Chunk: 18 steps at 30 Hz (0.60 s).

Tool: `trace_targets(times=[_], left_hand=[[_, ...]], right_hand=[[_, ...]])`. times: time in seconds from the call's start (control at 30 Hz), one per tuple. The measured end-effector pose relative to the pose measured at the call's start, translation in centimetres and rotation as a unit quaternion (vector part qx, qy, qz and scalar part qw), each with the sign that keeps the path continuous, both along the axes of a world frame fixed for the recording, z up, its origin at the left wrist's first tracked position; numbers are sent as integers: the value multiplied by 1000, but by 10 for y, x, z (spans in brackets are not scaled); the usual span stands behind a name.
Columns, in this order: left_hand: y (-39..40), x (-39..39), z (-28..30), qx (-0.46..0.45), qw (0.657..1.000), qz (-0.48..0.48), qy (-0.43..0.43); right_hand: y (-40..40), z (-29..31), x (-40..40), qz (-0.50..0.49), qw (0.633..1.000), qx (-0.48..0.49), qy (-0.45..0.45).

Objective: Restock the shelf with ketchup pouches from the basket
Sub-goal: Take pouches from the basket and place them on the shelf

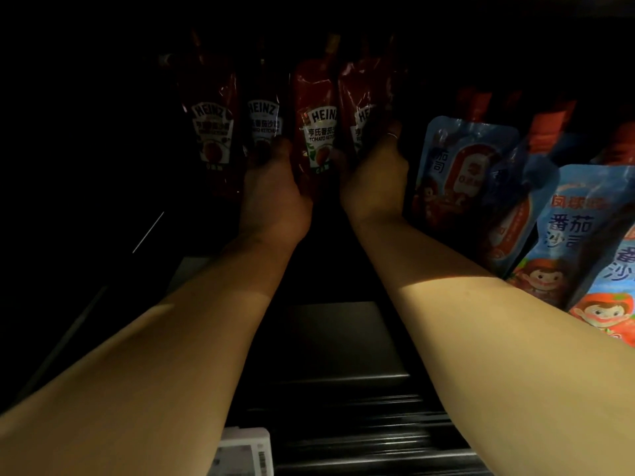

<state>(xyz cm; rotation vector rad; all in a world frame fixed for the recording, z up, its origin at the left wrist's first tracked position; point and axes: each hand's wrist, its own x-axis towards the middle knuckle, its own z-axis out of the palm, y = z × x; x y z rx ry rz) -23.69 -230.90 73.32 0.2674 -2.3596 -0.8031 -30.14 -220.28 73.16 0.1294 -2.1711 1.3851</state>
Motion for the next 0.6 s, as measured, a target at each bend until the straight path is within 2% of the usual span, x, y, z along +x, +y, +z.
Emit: trace_targets(times=[0.1,0.23,0.43,0.6], left_hand=[[-2,1,-1,21,1000,-5,4],[-9,-2,-4,52,998,-18,8],[-10,-2,-6,41,999,-15,12],[-1,0,-3,88,995,-50,11]], right_hand=[[5,3,-1,14,999,-40,-13],[10,2,-7,32,995,-18,-96],[10,3,-6,-52,993,-15,-106],[9,2,-3,-71,994,-15,-87]])
